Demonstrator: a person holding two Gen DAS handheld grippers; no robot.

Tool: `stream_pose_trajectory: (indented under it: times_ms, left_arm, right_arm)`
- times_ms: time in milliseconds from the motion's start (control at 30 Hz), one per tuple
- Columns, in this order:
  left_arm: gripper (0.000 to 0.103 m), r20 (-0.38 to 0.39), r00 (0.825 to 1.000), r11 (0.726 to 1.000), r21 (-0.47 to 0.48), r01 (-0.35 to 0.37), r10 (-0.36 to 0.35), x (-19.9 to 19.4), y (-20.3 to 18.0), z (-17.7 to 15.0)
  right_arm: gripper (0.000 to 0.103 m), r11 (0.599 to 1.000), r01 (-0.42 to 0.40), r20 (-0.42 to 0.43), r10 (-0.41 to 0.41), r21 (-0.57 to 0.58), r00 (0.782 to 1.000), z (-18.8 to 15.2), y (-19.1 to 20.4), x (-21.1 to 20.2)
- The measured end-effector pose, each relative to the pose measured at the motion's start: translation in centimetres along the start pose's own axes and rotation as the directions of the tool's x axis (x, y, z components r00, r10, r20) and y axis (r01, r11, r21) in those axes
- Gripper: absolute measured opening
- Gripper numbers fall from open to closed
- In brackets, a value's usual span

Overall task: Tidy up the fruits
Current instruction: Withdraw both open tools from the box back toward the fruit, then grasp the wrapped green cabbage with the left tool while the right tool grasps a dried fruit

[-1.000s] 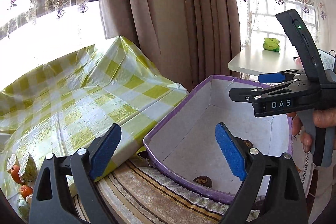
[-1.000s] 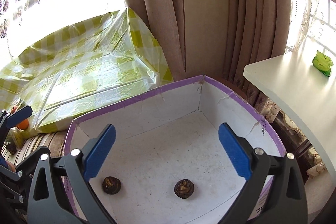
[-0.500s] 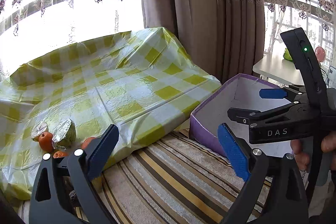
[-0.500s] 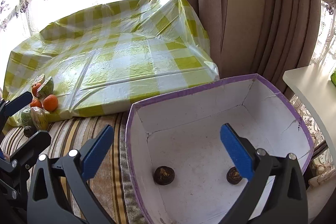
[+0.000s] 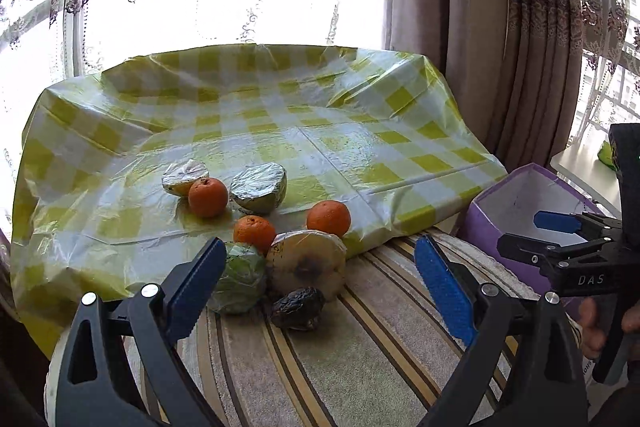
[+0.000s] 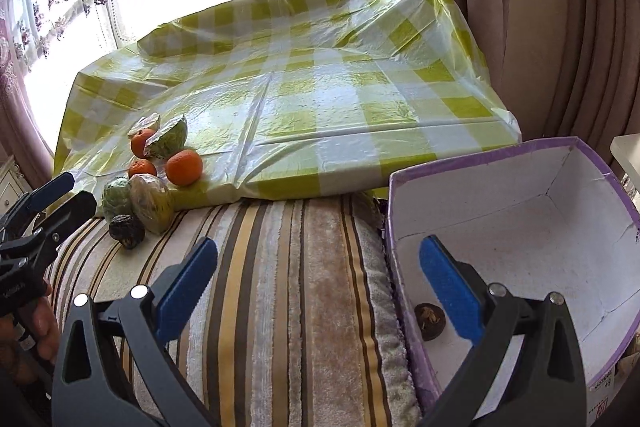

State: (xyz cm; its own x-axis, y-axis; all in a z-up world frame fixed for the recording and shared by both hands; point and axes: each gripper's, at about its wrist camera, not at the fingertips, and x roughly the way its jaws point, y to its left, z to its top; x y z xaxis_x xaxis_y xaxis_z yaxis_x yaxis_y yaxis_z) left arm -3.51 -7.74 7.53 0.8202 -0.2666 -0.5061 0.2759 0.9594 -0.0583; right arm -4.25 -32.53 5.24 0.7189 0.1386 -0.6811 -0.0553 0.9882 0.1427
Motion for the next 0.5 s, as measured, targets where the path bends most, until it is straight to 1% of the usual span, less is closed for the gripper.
stream_pose_trajectory:
  times_ms: [133,200,367,433,500]
  left_arm:
    - [0.092,0.000,0.998,0.995,-0.076,-0.064,0.064,-0.4,3.9,-0.4]
    - [0.092,-0.006,0.997,0.990,-0.114,-0.077,0.077,-0.6,5.6,-0.7]
    - [0.090,-0.035,0.994,0.976,-0.192,-0.104,0.099,-0.6,9.1,-1.9]
    - [0.090,-0.043,0.995,0.970,-0.222,-0.095,0.088,-0.6,9.9,-2.1]
    - [0.090,-0.052,0.996,0.970,-0.230,-0.081,0.070,-0.5,10.2,-2.2]
  right_arm:
    - [0.101,0.996,-0.084,-0.013,0.084,0.023,0.996,-0.4,1.0,0.8]
    - [0.101,0.993,-0.115,-0.027,0.116,0.040,0.993,-0.5,1.4,1.3]
    - [0.101,0.993,-0.117,-0.050,0.118,0.015,0.992,-1.0,2.9,2.3]
    - [0.101,0.992,-0.130,-0.053,0.130,0.004,0.990,-1.0,3.5,2.6]
    - [0.101,0.991,-0.136,-0.057,0.135,-0.016,0.989,-1.1,4.4,2.8]
